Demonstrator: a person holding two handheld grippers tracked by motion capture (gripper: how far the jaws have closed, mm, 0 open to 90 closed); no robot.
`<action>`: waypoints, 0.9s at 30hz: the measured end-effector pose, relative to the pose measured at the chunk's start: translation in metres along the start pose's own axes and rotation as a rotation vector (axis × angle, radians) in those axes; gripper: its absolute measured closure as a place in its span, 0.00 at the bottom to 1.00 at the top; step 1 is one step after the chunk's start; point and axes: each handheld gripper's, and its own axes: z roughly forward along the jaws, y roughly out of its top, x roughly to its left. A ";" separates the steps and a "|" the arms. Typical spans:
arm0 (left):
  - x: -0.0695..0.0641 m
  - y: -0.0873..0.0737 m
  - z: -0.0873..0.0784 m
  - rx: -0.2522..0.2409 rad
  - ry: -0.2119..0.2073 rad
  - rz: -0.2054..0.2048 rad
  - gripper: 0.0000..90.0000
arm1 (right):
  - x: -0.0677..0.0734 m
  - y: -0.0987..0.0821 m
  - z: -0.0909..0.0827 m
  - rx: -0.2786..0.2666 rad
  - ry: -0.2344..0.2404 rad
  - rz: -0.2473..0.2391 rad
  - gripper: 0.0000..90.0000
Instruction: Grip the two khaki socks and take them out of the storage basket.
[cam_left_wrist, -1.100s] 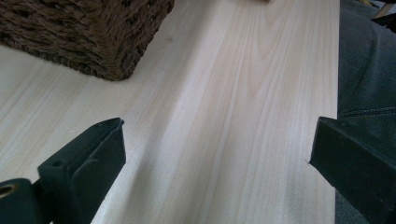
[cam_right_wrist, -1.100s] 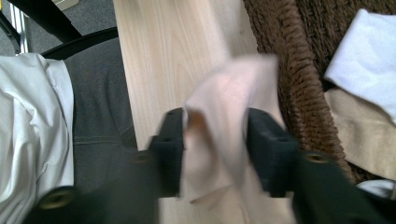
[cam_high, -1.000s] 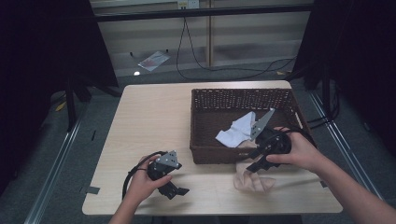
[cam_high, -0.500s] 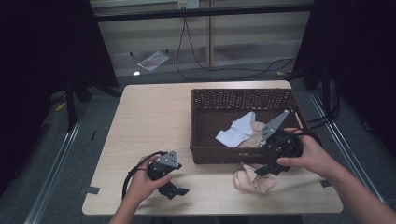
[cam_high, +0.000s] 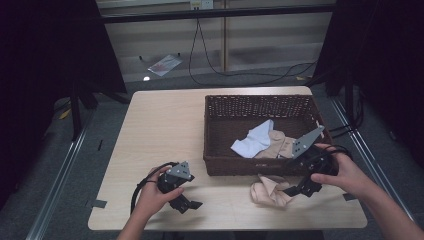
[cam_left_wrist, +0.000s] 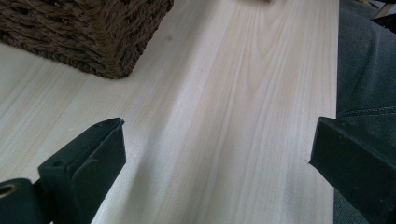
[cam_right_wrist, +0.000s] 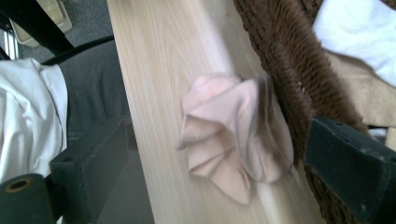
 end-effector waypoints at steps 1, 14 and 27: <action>0.000 0.000 -0.001 0.002 0.000 0.000 0.03 | 0.000 -0.003 0.000 -0.002 -0.004 -0.015 0.05; 0.001 0.000 -0.001 -0.002 -0.002 -0.002 0.03 | -0.001 -0.038 0.004 -0.050 -0.020 0.008 0.04; 0.001 0.000 0.000 -0.002 -0.006 -0.002 0.03 | -0.002 -0.058 0.014 -0.061 -0.020 0.034 0.04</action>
